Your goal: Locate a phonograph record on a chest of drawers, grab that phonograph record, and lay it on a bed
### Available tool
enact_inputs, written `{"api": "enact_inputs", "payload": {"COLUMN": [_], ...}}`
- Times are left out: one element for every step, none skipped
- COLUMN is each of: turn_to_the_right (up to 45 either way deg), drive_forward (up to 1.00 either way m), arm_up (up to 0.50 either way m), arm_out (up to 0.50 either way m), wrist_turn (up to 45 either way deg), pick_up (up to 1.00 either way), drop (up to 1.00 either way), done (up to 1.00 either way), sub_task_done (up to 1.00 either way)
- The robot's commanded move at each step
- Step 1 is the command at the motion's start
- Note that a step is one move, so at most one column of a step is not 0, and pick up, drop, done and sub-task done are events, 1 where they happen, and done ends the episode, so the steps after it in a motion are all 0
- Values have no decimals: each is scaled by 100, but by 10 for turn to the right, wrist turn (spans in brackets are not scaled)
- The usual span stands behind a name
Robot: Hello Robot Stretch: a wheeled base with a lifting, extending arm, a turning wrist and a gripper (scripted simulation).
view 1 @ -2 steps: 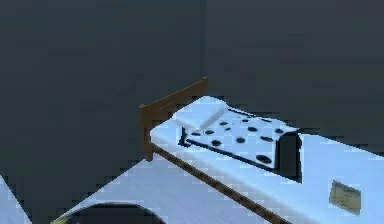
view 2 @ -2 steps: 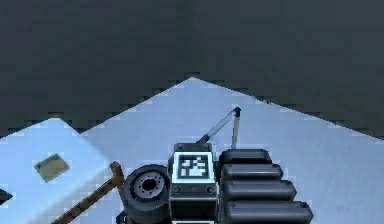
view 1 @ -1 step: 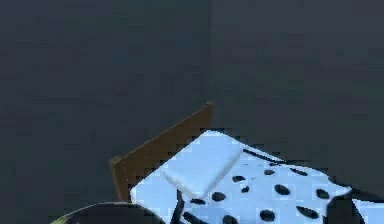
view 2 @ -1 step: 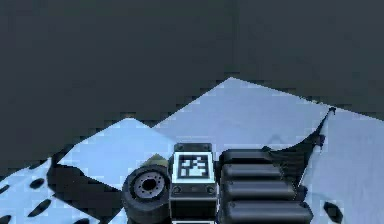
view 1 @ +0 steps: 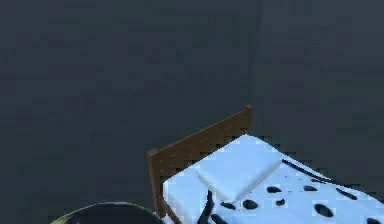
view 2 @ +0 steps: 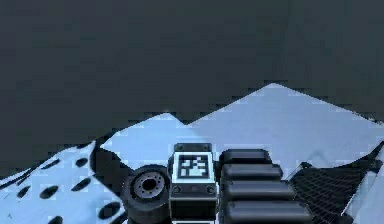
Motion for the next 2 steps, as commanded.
{"api": "enact_inputs", "payload": {"turn_to_the_right": [150,-150], "drive_forward": [0,0], "arm_up": [0,0], "arm_out": [0,0], "wrist_turn": [0,0], "pick_up": [0,0], "drop": [0,0], "done": [0,0], "sub_task_done": [0,0]}}
